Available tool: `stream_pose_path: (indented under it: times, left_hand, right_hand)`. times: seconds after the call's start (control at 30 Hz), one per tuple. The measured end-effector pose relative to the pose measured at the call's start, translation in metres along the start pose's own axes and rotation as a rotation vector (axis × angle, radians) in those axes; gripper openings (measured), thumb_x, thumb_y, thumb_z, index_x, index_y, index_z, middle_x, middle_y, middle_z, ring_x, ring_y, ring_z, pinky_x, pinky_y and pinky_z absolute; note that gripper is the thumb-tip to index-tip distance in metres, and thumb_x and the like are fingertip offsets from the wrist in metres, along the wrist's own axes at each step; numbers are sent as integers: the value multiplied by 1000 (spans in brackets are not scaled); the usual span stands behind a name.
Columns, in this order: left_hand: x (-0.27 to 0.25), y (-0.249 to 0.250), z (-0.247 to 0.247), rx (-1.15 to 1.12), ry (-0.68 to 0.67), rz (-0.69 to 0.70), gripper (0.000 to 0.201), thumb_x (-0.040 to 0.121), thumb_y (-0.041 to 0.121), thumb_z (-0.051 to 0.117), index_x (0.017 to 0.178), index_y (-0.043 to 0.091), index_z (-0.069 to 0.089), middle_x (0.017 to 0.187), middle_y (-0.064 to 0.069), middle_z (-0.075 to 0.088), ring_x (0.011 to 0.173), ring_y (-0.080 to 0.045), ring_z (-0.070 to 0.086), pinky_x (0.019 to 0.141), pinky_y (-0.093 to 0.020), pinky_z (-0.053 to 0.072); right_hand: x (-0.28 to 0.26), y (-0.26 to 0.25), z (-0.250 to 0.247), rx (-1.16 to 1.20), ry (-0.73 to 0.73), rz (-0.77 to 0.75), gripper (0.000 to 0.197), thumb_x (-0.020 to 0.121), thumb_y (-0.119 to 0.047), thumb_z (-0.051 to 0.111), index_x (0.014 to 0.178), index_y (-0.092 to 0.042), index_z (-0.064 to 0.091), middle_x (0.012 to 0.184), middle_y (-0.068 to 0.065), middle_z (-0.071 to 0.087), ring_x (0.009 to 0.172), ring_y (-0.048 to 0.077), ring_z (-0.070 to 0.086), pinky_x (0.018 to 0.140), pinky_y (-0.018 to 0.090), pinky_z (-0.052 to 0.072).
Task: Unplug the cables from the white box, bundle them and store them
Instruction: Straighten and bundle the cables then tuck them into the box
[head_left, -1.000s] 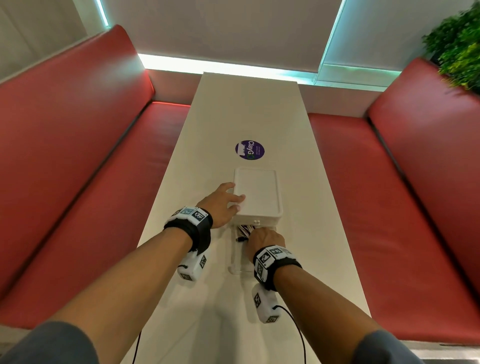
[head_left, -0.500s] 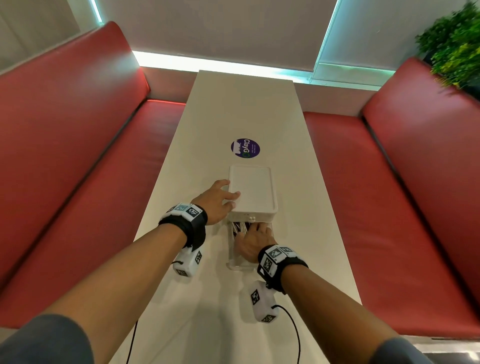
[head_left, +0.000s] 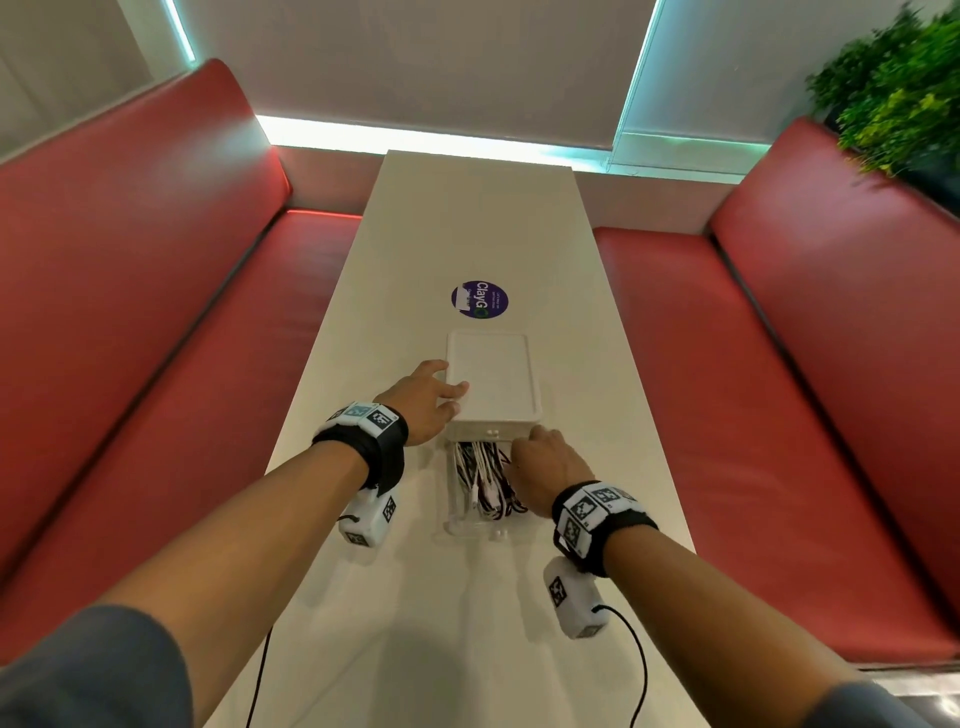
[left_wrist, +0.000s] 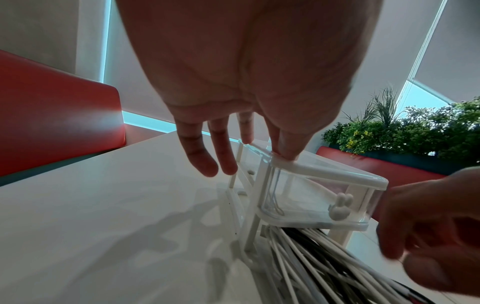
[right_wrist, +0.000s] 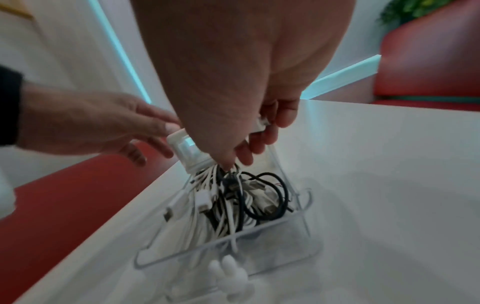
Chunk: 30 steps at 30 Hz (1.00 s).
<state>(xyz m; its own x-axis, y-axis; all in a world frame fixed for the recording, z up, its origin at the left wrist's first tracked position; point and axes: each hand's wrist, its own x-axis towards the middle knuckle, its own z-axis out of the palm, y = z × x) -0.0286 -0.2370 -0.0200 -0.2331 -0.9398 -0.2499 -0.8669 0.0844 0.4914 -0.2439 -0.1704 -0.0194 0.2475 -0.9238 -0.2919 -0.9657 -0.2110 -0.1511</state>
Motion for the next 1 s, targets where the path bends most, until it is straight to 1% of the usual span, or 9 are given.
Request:
stream_pose_path:
  times: [0.1, 0.17, 0.23, 0.3, 0.5, 0.7, 0.8, 0.93, 1.0]
  left_hand:
    - [1, 0, 0, -1, 1, -2, 42, 100, 34, 48, 142, 34, 51, 163, 6, 15, 141, -22, 39, 114, -45, 35]
    - [1, 0, 1, -2, -1, -6, 42, 100, 34, 48, 142, 34, 51, 163, 6, 14, 139, -22, 41, 114, -43, 35]
    - [1, 0, 1, -9, -3, -9, 41, 101, 34, 48, 142, 34, 50, 163, 7, 13, 139, -22, 42, 114, -42, 35]
    - [1, 0, 2, -19, -4, -7, 41, 101, 32, 48, 142, 33, 51, 163, 6, 13, 140, -21, 41, 115, -42, 34]
    - [-1, 2, 1, -21, -3, 8, 41, 102, 30, 48, 143, 31, 50, 163, 3, 13, 141, -21, 38, 116, -39, 32]
    - [-2, -1, 2, -43, -7, 10, 40, 102, 32, 48, 142, 34, 51, 163, 5, 13, 139, -21, 42, 115, -42, 34]
    - [-2, 0, 2, -51, -13, 0, 41, 102, 33, 47, 143, 34, 50, 163, 6, 11, 137, -21, 44, 114, -41, 35]
    - [-2, 0, 1, -41, -16, -5, 41, 102, 35, 47, 143, 35, 49, 163, 7, 11, 133, -21, 48, 113, -42, 37]
    - [-2, 0, 1, -40, -17, -6, 41, 102, 35, 47, 143, 35, 49, 163, 7, 11, 132, -22, 49, 113, -41, 37]
  right_hand:
    - [-4, 19, 6, 190, -106, 324, 78, 85, -62, 59, 137, -8, 40, 132, 11, 53, 116, 33, 59, 92, 42, 52]
    - [-9, 24, 7, 410, -280, 507, 101, 75, -80, 55, 140, -3, 41, 124, 14, 64, 99, 31, 70, 86, 42, 58]
    - [-18, 23, 4, 591, -434, 578, 99, 75, -88, 45, 131, -7, 52, 100, 12, 75, 71, 24, 70, 68, 34, 60]
    - [-25, 17, 4, 674, -526, 578, 94, 72, -93, 39, 122, -15, 54, 92, 8, 77, 61, 20, 63, 59, 27, 52]
    - [-14, 0, 32, 954, -446, 618, 83, 54, -83, 70, 96, -12, 65, 81, 6, 77, 91, 27, 75, 55, 27, 49]
    - [0, 2, 41, 1093, -358, 662, 68, 63, -65, 81, 94, -7, 63, 79, 9, 73, 79, 27, 77, 73, 38, 59]
    - [5, 2, 37, 1115, -317, 692, 64, 68, -60, 82, 94, -5, 63, 83, 9, 71, 74, 26, 77, 67, 35, 61]
    - [6, -3, 30, 1112, -292, 671, 64, 71, -64, 78, 92, -5, 63, 84, 7, 72, 70, 22, 77, 41, 20, 47]
    - [7, -4, 28, 1155, -308, 658, 64, 75, -63, 75, 98, -5, 61, 89, 9, 73, 71, 24, 77, 51, 25, 57]
